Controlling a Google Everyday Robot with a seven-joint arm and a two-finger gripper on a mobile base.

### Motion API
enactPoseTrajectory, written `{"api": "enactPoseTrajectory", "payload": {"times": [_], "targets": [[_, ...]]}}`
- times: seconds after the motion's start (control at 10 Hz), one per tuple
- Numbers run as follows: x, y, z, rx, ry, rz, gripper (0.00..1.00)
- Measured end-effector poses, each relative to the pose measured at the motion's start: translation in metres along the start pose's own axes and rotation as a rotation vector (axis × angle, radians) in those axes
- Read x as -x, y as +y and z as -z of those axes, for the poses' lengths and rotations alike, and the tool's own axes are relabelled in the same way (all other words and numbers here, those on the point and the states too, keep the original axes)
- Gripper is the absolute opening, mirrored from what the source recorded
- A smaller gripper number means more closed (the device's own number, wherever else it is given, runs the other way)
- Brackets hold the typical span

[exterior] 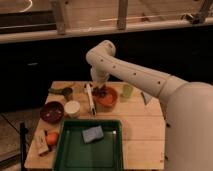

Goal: Place grapes in red bowl

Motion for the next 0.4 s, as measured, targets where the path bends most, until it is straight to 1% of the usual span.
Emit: {"api": "enactPoseTrajectory", "payload": {"times": [0.2,0.4], "targets": [[-0.004,0.003,-0.002,0.002,-0.006,-0.014,0.00],[-0.012,0.008,-0.003,0.006,-0.009,-0.037,0.00]]}}
